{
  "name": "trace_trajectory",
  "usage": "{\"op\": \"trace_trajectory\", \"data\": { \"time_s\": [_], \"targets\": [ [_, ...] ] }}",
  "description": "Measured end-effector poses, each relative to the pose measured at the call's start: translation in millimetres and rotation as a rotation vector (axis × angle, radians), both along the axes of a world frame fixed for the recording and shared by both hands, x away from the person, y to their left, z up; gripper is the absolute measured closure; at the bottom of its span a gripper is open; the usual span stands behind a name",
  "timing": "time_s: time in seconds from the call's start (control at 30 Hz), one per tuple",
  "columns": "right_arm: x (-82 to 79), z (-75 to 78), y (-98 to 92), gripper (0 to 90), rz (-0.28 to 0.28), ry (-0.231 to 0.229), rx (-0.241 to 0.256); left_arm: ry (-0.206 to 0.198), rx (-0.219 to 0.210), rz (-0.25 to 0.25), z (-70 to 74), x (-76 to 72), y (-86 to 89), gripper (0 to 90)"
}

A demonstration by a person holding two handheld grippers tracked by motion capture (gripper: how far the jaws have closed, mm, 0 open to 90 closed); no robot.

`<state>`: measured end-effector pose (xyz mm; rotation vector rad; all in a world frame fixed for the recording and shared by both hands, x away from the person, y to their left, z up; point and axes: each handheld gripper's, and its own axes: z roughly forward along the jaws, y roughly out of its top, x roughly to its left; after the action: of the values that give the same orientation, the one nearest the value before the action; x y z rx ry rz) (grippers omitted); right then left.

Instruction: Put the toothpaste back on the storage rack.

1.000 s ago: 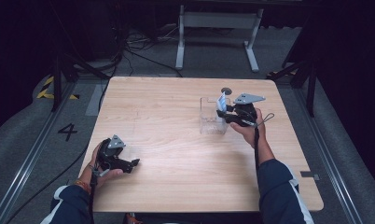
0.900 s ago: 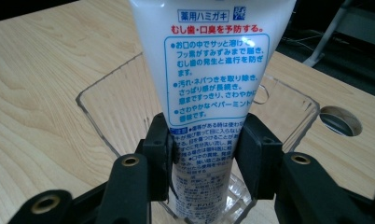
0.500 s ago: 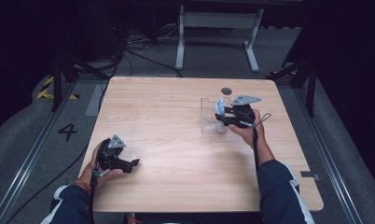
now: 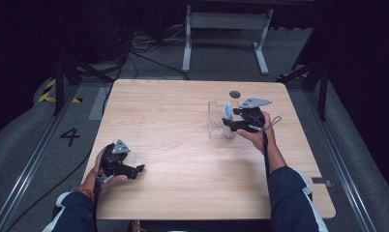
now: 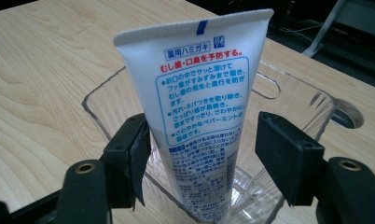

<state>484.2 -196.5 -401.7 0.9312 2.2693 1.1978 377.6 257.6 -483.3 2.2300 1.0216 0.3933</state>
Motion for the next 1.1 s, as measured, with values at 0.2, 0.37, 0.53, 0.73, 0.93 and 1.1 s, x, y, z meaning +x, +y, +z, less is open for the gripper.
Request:
{"op": "trace_trajectory", "data": {
  "time_s": [0.2, 0.37, 0.53, 0.73, 0.93, 1.1],
  "targets": [
    [-5.9, 8.1, -3.1, 31.1, -0.003, -0.019, -0.036, 0.001, -0.001, 0.002, -0.1, -0.1, -0.1, 0.7],
    [-10.0, 12.7, -4.4, 30.3, -0.019, -0.028, -0.080, 0.000, 0.000, 0.000, 0.0, 0.0, 0.0, 0.6],
    [-13.6, 17.5, -7.7, 30.2, -0.027, -0.035, -0.092, 0.004, -0.004, 0.003, -0.1, -0.3, -0.2, 0.6],
    [-18.4, 21.8, -9.1, 29.6, -0.029, -0.033, -0.110, 0.007, -0.004, 0.003, -0.1, -0.5, -0.3, 0.7],
    [-22.3, 24.5, -9.8, 28.0, -0.032, -0.045, -0.153, 0.007, -0.005, 0.004, -0.1, -0.5, -0.3, 0.7],
    [-28.1, 26.3, -9.5, 26.4, -0.024, -0.047, -0.177, 0.000, -0.001, 0.001, 0.0, -0.1, -0.1, 0.7]
  ]
}}
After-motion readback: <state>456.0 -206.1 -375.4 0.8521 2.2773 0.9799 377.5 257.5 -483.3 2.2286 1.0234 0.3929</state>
